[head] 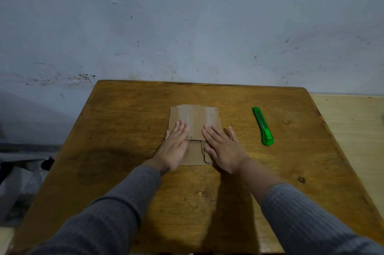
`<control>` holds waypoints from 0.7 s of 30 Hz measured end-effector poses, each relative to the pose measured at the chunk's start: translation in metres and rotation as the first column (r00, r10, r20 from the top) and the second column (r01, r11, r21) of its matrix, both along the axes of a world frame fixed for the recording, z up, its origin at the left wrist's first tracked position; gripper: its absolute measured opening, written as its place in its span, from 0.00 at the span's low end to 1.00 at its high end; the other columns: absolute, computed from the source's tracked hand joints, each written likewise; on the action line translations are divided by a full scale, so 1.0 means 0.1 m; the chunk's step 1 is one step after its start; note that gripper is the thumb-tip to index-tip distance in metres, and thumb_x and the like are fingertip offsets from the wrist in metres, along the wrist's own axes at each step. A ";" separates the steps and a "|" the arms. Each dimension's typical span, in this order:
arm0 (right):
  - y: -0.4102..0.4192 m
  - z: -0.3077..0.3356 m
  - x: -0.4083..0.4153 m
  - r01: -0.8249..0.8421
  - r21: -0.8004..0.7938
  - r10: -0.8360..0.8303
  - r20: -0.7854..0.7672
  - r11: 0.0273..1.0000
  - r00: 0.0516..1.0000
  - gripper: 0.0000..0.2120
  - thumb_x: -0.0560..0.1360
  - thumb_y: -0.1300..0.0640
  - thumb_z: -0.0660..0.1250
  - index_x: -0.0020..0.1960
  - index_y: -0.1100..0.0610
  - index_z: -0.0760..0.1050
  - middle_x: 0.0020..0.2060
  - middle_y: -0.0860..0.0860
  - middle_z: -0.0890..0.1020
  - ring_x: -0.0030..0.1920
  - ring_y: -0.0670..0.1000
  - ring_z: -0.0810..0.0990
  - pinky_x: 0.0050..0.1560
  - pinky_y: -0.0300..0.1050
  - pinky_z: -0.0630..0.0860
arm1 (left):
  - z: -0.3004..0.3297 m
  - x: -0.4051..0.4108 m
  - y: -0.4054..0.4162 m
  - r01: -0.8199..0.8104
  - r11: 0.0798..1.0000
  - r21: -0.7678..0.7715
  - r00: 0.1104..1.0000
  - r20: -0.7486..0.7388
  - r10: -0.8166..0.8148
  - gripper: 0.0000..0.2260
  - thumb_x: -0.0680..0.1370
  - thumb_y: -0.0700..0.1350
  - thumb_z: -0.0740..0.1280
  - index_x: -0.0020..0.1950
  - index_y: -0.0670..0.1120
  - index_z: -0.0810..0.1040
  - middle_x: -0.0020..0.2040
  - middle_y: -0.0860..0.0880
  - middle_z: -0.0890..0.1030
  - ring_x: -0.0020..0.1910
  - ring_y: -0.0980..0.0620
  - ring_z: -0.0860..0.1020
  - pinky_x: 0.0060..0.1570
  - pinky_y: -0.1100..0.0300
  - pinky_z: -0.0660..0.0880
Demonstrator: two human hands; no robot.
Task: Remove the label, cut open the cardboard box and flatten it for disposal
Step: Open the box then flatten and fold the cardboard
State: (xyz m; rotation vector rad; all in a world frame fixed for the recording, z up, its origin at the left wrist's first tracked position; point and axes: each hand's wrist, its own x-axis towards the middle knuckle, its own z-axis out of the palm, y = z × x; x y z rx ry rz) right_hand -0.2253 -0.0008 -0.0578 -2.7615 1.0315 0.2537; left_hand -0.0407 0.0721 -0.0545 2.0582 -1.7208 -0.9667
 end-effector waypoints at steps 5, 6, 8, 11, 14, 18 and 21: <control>-0.07 0.12 0.01 -0.006 0.086 0.006 -0.004 0.996 1.000 0.27 0.81 0.43 0.46 0.77 0.47 0.43 0.77 0.44 0.43 0.76 0.46 0.40 0.74 0.58 0.36 | 0.03 0.16 0.10 -0.006 0.999 -0.040 1.000 -0.016 0.005 0.27 0.83 0.43 0.46 0.77 0.53 0.35 0.77 0.57 0.41 0.74 0.63 0.41 0.73 0.52 0.33; -0.09 0.13 0.01 -0.005 0.104 0.005 0.001 0.995 1.000 0.27 0.81 0.43 0.47 0.77 0.47 0.43 0.77 0.44 0.44 0.76 0.46 0.40 0.74 0.59 0.38 | 0.00 0.19 0.09 -0.016 0.998 -0.054 0.999 -0.033 0.015 0.27 0.83 0.43 0.46 0.77 0.54 0.35 0.77 0.59 0.41 0.75 0.61 0.42 0.73 0.51 0.33; -0.12 0.13 -0.01 0.001 0.140 -0.003 0.013 0.990 1.000 0.27 0.81 0.43 0.49 0.77 0.46 0.44 0.77 0.45 0.44 0.77 0.48 0.42 0.75 0.58 0.41 | -0.05 0.26 0.03 -0.030 0.997 -0.073 0.997 -0.073 0.025 0.26 0.83 0.42 0.45 0.78 0.54 0.40 0.75 0.61 0.40 0.76 0.59 0.43 0.73 0.50 0.33; -0.14 0.13 -0.02 0.002 0.135 -0.005 0.022 0.991 1.000 0.28 0.80 0.42 0.50 0.77 0.45 0.45 0.78 0.47 0.45 0.77 0.49 0.43 0.74 0.59 0.39 | -0.09 0.42 0.00 -0.067 0.991 -0.117 0.998 -0.012 0.067 0.25 0.83 0.41 0.46 0.78 0.58 0.47 0.74 0.62 0.45 0.76 0.59 0.42 0.73 0.47 0.34; -0.15 0.13 -0.03 -0.012 0.098 0.011 0.015 0.995 1.000 0.28 0.80 0.41 0.49 0.77 0.44 0.45 0.77 0.46 0.44 0.77 0.48 0.41 0.73 0.60 0.35 | -0.11 0.56 0.03 0.029 0.992 -0.121 0.986 0.168 -0.009 0.23 0.84 0.46 0.46 0.78 0.57 0.47 0.76 0.61 0.44 0.76 0.58 0.39 0.71 0.43 0.32; -0.11 0.10 0.02 -0.045 0.096 0.035 0.096 0.994 0.995 0.29 0.80 0.44 0.49 0.77 0.52 0.47 0.77 0.45 0.40 0.76 0.46 0.38 0.74 0.59 0.36 | -0.14 0.40 -0.08 0.135 0.989 -0.060 0.922 0.373 -0.103 0.24 0.83 0.55 0.40 0.78 0.53 0.39 0.75 0.59 0.34 0.74 0.58 0.33 0.70 0.43 0.29; -0.15 0.06 0.12 -0.059 0.102 0.046 0.129 0.993 0.991 0.27 0.81 0.46 0.47 0.76 0.58 0.52 0.77 0.46 0.41 0.76 0.46 0.39 0.75 0.58 0.38 | -0.21 0.28 -0.18 0.114 0.991 -0.073 0.921 0.383 -0.077 0.26 0.83 0.57 0.40 0.78 0.51 0.36 0.74 0.58 0.32 0.73 0.60 0.32 0.72 0.46 0.31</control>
